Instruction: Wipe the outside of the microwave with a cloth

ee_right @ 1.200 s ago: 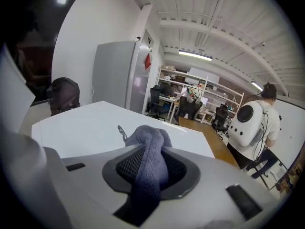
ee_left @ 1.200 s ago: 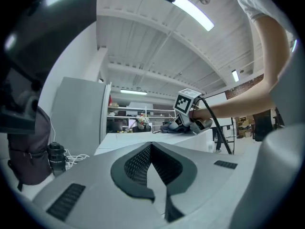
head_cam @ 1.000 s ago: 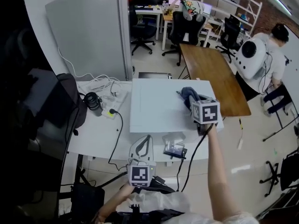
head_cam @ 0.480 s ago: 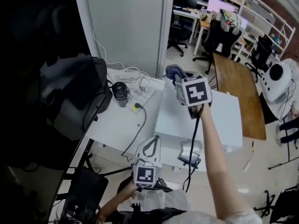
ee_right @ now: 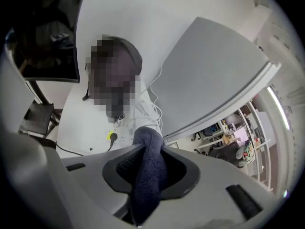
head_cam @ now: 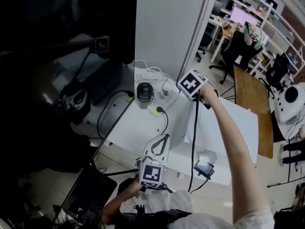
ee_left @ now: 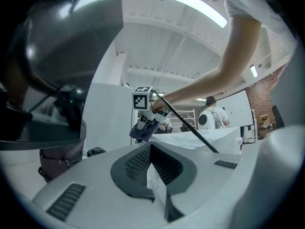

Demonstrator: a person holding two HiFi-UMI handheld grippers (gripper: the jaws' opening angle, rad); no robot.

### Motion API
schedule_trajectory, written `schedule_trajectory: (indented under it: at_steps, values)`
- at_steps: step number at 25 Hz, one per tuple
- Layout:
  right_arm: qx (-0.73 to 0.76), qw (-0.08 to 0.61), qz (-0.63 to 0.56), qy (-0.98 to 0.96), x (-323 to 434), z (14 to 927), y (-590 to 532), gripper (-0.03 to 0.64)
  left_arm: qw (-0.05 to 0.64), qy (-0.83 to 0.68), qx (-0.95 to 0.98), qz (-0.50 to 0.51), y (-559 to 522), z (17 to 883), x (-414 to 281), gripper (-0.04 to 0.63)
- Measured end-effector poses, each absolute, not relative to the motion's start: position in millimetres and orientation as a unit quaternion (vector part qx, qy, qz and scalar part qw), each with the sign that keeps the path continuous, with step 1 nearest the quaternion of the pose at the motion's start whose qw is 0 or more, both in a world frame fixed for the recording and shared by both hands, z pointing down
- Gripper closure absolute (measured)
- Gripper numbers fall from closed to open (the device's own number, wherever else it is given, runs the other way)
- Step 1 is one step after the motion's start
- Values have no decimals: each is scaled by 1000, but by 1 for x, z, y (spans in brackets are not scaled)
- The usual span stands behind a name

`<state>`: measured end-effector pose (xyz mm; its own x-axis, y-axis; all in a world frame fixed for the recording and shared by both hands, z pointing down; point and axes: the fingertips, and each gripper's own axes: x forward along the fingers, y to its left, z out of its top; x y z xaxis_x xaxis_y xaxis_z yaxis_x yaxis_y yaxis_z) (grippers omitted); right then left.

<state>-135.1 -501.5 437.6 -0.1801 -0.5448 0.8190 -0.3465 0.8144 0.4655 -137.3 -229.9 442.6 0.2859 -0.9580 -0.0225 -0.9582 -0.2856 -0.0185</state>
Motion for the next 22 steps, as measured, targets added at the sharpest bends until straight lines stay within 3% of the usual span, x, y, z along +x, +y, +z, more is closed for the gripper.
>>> schedule_trajectory:
  at_steps: [4, 9, 22]
  values:
    - [214, 676, -118, -695, -143, 483, -511, 512, 21, 588, -809, -4, -237, 451, -146, 603]
    - [147, 754, -117, -630, -136, 529, -524, 512, -10, 599, -801, 14, -238, 449, -154, 603]
    - [63, 851, -99, -512, -104, 572, -508, 514, -16, 620, -785, 6, -251, 451, -163, 603]
